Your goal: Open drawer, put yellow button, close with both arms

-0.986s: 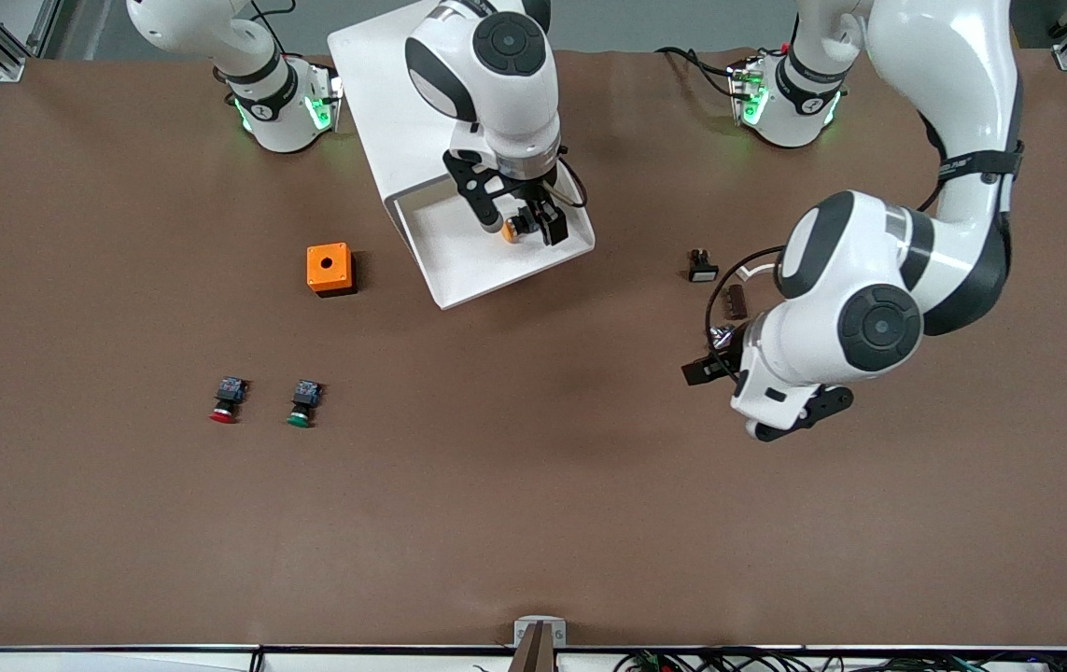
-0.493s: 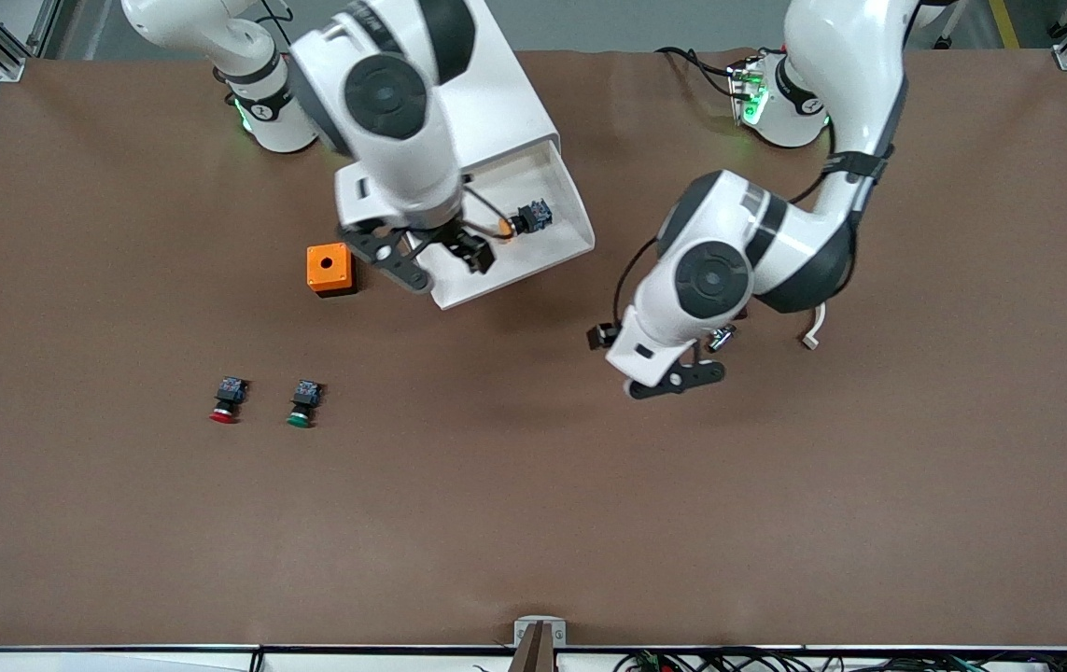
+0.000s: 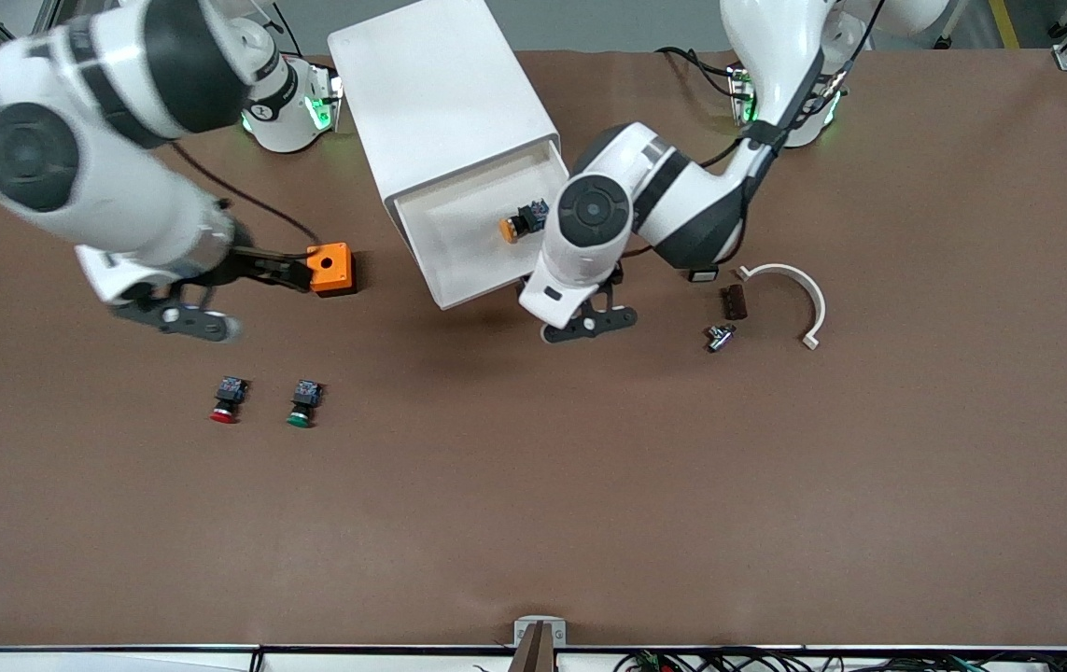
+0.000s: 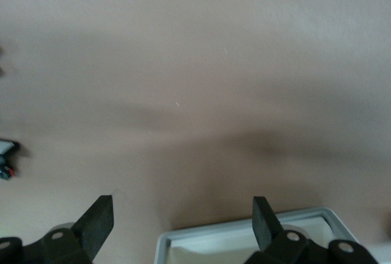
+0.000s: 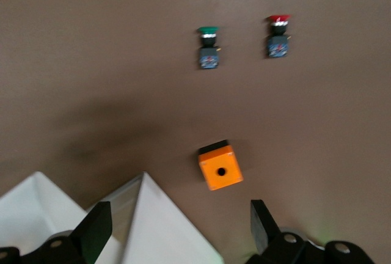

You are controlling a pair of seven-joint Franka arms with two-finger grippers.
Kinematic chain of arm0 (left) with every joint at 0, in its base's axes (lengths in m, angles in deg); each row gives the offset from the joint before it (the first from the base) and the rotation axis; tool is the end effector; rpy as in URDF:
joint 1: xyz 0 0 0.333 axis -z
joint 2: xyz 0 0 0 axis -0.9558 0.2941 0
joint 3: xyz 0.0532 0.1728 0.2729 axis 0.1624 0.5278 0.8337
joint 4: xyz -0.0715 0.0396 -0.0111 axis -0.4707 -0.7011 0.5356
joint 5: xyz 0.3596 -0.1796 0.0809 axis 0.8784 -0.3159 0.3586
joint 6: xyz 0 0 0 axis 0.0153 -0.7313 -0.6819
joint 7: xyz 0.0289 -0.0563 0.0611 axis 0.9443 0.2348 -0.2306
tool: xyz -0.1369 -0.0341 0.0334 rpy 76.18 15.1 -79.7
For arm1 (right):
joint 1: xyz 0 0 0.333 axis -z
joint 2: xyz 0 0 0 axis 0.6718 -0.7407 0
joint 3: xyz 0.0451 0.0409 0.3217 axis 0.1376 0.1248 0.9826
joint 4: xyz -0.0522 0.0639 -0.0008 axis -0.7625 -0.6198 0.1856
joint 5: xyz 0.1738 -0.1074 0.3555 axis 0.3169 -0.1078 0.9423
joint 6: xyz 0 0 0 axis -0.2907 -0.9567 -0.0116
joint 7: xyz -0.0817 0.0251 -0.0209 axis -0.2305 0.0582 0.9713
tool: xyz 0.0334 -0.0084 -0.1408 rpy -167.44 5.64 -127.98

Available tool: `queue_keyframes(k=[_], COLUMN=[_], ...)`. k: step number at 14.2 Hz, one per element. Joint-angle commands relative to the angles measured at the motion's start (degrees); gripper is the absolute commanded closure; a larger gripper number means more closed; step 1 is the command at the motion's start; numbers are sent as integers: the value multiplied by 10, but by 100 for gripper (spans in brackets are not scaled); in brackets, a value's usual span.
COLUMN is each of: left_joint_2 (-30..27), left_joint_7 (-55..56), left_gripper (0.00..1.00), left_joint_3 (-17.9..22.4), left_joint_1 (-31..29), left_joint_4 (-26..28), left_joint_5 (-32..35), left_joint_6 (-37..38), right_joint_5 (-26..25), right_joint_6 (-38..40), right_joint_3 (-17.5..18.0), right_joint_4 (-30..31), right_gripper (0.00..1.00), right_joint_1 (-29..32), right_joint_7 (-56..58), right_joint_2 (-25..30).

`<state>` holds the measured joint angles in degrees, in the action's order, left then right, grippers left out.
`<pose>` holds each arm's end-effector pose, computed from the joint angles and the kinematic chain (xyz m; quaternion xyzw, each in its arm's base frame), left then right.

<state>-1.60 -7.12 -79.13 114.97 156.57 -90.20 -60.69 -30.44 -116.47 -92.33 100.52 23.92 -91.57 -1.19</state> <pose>0.4963 -0.5159 0.3248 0.9898 0.1044 -0.0963 0.0135 0.5915 0.1550 0.5215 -0.9898 0.0885 0.1115 0.0013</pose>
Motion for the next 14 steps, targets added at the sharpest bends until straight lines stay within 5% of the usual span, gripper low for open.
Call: queue_keyframes(k=[1, 7, 14], left_joint_2=[3, 3, 7], left_joint_7=[36, 124, 225], left_gripper=[0, 0, 0], left_joint_3=[2, -65, -129], left_joint_1=[27, 37, 38], left_joint_4=[3, 4, 11], left_joint_5=[-5, -27, -30], left_joint_6=[-14, -20, -20], right_joint_5=[-13, -40, -73], right_joint_6=[28, 48, 57], right_joint_3=[12, 12, 19], right_joint_4=[2, 0, -2], right_gripper=[0, 0, 0], right_joint_1=[73, 170, 184], right_joint_7=[134, 245, 248], right_joint_2=[17, 36, 34])
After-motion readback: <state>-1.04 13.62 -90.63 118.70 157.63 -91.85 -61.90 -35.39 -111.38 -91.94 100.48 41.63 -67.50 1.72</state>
